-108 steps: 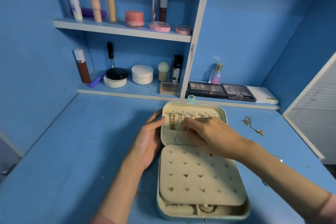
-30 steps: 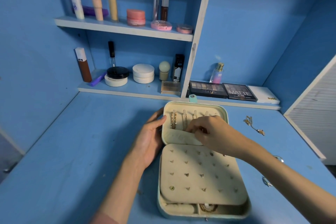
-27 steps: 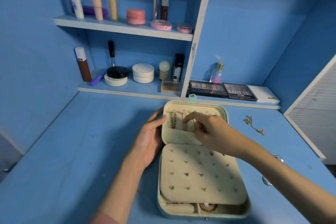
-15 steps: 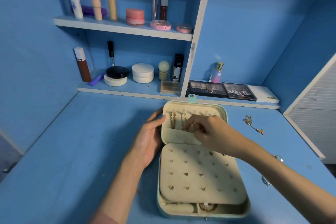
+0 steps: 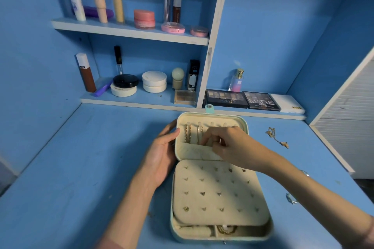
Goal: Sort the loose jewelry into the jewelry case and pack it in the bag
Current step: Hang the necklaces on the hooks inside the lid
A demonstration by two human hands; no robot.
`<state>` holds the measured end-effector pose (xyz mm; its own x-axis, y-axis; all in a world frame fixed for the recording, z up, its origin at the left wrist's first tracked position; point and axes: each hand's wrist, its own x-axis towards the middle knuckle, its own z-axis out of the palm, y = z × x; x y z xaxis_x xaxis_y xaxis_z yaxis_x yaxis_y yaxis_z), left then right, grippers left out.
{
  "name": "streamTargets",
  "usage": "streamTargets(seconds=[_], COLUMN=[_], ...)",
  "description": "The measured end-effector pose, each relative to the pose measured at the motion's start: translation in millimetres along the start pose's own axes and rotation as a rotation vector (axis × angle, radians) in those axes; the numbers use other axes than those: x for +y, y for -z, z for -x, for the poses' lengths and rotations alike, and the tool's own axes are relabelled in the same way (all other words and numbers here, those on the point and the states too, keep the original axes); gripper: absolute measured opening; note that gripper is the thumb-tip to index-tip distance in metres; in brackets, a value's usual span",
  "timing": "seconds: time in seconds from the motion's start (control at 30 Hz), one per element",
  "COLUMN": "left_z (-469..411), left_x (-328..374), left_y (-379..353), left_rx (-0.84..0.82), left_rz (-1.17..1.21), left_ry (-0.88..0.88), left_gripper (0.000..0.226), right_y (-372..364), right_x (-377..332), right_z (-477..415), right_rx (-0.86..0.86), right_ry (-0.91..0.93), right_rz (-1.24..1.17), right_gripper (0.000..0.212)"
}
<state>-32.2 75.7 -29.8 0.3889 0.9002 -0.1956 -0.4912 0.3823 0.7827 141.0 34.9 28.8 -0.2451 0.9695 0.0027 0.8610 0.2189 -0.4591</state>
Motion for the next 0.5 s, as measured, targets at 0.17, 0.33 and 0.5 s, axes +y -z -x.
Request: streamTargets(seconds=[0.17, 0.33, 0.5], left_z=[-1.0, -0.8, 0.2], left_x=[-0.4, -0.1, 0.1], left_y=[0.5, -0.2, -1.5], left_rx=[-0.026, -0.036, -0.037], left_rz=[-0.012, -0.002, -0.02], left_ry=[-0.011, -0.01, -0.014], left_gripper=[0.049, 0.048, 0.05], right_y=[15.5, 49.5, 68.6], right_x=[10.0, 49.4, 114.6], right_z=[2.8, 3.3, 7.6], right_rx=[0.135, 0.305, 0.212], right_ry=[0.017, -0.136, -0.398], right_rz=[-0.058, 0.0, 0.158], right_gripper=[0.025, 0.021, 0.019])
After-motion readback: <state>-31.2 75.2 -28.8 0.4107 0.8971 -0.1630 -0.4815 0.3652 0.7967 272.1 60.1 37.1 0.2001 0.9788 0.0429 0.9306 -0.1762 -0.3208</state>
